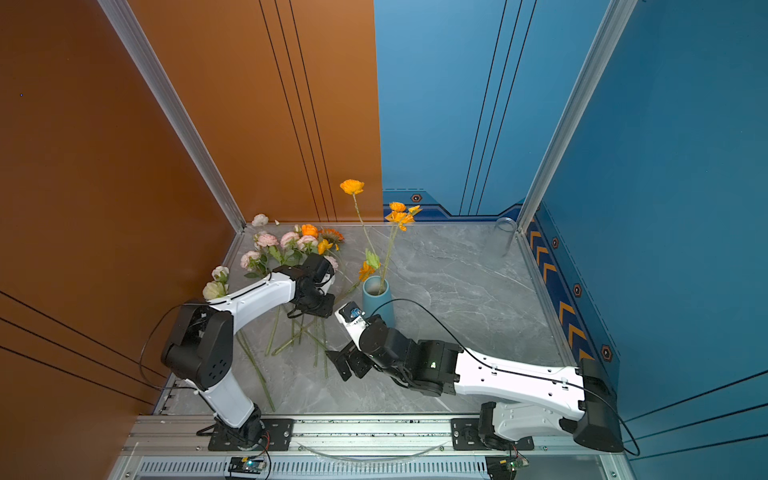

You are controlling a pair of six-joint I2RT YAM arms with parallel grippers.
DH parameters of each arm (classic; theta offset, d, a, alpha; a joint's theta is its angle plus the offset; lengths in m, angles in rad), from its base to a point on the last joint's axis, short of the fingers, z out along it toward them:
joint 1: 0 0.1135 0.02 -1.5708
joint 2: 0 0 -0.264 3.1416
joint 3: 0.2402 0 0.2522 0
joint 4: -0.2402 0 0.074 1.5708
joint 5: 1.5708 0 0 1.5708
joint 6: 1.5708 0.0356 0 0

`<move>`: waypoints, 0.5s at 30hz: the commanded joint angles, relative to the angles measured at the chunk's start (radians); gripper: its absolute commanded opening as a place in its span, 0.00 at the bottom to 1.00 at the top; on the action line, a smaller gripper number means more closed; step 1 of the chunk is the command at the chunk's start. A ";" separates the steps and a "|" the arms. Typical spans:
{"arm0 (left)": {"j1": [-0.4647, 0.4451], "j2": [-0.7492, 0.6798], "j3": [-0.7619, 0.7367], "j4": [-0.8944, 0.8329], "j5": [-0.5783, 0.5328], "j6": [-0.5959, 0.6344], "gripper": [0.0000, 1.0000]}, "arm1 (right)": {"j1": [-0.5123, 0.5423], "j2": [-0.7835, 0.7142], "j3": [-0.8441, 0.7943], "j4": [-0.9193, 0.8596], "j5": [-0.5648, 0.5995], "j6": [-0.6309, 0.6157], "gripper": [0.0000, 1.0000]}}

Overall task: Arrange the flowers into the vase
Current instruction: 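Grasp the yellow poppy stems with the left gripper and lift them upright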

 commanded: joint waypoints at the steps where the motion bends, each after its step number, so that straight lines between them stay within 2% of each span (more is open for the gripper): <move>1: -0.012 0.046 0.046 -0.026 -0.060 0.018 0.45 | -0.015 -0.049 -0.040 0.027 -0.021 0.027 1.00; 12: -0.015 0.167 0.093 -0.027 -0.090 0.046 0.45 | -0.055 -0.128 -0.098 0.034 -0.036 0.040 1.00; 14: -0.014 0.181 0.102 -0.028 -0.091 0.047 0.40 | -0.063 -0.126 -0.094 0.038 -0.054 0.035 1.00; 15: -0.016 0.185 0.106 -0.027 -0.091 0.047 0.33 | -0.065 -0.122 -0.089 0.039 -0.060 0.031 1.00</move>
